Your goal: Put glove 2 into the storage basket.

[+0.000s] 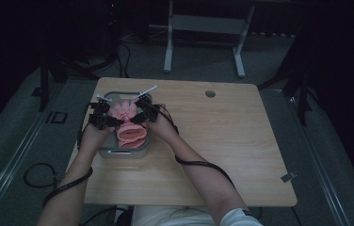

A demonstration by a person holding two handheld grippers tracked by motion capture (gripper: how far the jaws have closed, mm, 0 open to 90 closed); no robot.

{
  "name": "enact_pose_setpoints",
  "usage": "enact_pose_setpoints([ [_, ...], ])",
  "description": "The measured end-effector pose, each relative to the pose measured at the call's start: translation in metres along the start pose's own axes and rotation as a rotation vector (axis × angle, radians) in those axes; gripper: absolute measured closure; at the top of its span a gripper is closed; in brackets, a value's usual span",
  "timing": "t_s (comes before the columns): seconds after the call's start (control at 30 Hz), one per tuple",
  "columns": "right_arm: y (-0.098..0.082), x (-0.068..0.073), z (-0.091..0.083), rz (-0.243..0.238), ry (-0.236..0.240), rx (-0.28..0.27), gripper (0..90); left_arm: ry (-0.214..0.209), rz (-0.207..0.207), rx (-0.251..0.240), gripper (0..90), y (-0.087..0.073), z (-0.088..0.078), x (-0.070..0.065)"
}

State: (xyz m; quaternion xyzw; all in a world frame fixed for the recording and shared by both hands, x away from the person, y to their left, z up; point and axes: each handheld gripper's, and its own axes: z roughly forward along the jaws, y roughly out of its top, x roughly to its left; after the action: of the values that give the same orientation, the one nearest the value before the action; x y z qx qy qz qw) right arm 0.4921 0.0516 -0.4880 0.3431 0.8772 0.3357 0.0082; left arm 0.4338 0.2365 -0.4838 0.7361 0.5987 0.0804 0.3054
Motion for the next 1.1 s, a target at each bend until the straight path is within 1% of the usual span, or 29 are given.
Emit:
enact_pose_setpoints([
  [0.03,0.0,0.0,0.0,-0.008,-0.004,-0.001,54.1,0.002,0.001,0.0,56.2,0.0,0.0,0.0],
  [0.07,0.0,-0.001,0.0,-0.013,-0.006,-0.003,51.2,0.006,0.001,0.001,52.4,0.0,0.0,0.001],
  [0.17,0.0,-0.002,-0.001,-0.026,-0.008,-0.01,50.7,0.005,0.005,-0.003,50.8,0.0,-0.001,0.001],
  [0.2,-0.001,-0.003,-0.003,-0.037,-0.028,-0.014,49.8,0.003,0.01,-0.011,50.8,0.0,-0.001,0.001],
  [0.3,-0.001,-0.002,-0.004,-0.045,-0.037,-0.018,50.0,0.008,0.012,-0.018,50.3,0.0,-0.001,0.0],
  [0.33,-0.001,-0.002,-0.005,-0.049,-0.053,-0.026,49.9,0.023,0.019,-0.021,50.3,-0.001,-0.001,-0.002],
  [0.37,-0.001,-0.002,-0.005,-0.049,-0.053,-0.026,49.9,0.023,0.019,-0.021,50.3,-0.001,-0.001,-0.002],
  [0.4,-0.001,-0.001,-0.004,-0.052,-0.07,-0.027,49.7,0.03,0.027,-0.017,50.3,-0.001,0.0,-0.002],
  [0.43,-0.002,-0.002,-0.004,-0.047,-0.075,-0.032,49.8,0.034,0.031,-0.016,50.4,-0.001,0.0,-0.003],
  [0.47,-0.002,-0.002,-0.003,-0.04,-0.07,-0.035,49.5,0.037,0.031,-0.014,50.4,0.0,0.0,-0.003],
  [0.53,-0.002,-0.003,-0.003,-0.037,-0.074,-0.035,49.2,0.034,0.031,-0.016,50.4,0.0,-0.001,-0.002],
  [0.57,-0.002,-0.004,-0.004,-0.021,-0.072,-0.038,49.3,0.033,0.028,-0.017,50.4,0.0,-0.001,-0.002],
  [0.63,-0.002,-0.004,-0.004,-0.024,-0.074,-0.041,49.3,0.033,0.027,-0.021,50.4,0.0,-0.001,-0.002],
  [0.67,-0.002,-0.004,-0.005,-0.019,-0.061,-0.051,51.2,0.037,0.025,-0.027,50.2,0.0,-0.002,-0.003],
  [0.7,-0.002,-0.004,-0.005,-0.019,-0.061,-0.051,51.2,0.037,0.025,-0.027,49.3,0.0,-0.002,-0.003],
  [0.73,-0.002,-0.004,-0.006,-0.016,-0.055,-0.056,51.3,0.034,0.022,-0.039,49.3,0.0,-0.003,-0.002],
  [0.77,-0.001,-0.004,-0.009,-0.004,-0.034,-0.068,52.1,0.033,0.017,-0.05,46.2,0.0,-0.005,-0.002],
  [0.8,0.0,-0.004,-0.011,-0.005,-0.026,-0.079,51.5,0.034,0.01,-0.06,45.1,0.0,-0.007,-0.002],
  [0.83,0.001,-0.004,-0.013,-0.006,-0.025,-0.082,51.7,0.032,0.014,-0.082,43.4,0.001,-0.011,-0.001],
  [0.87,0.001,-0.004,-0.013,-0.006,-0.025,-0.082,51.7,0.032,0.014,-0.082,42.0,0.001,-0.011,-0.001],
  [0.9,0.003,-0.004,-0.019,0.003,-0.008,-0.098,50.7,0.033,0.015,-0.1,40.9,0.003,-0.015,-0.002],
  [0.93,0.004,-0.003,-0.021,0.008,0.001,-0.107,50.3,0.033,0.015,-0.1,40.9,0.003,-0.015,-0.002],
  [0.97,0.004,-0.003,-0.021,0.008,0.001,-0.107,50.3,0.038,0.024,-0.108,40.9,0.003,-0.017,-0.002],
  [1.0,0.006,-0.003,-0.027,0.015,0.029,-0.127,48.1,0.041,0.03,-0.112,40.8,0.004,-0.019,-0.002],
  [1.07,0.007,-0.002,-0.029,0.016,0.034,-0.132,48.0,0.029,0.029,-0.125,40.7,0.005,-0.023,-0.003],
  [1.1,0.008,0.0,-0.031,0.009,0.036,-0.141,47.9,0.028,0.035,-0.127,40.7,0.006,-0.025,-0.003],
])
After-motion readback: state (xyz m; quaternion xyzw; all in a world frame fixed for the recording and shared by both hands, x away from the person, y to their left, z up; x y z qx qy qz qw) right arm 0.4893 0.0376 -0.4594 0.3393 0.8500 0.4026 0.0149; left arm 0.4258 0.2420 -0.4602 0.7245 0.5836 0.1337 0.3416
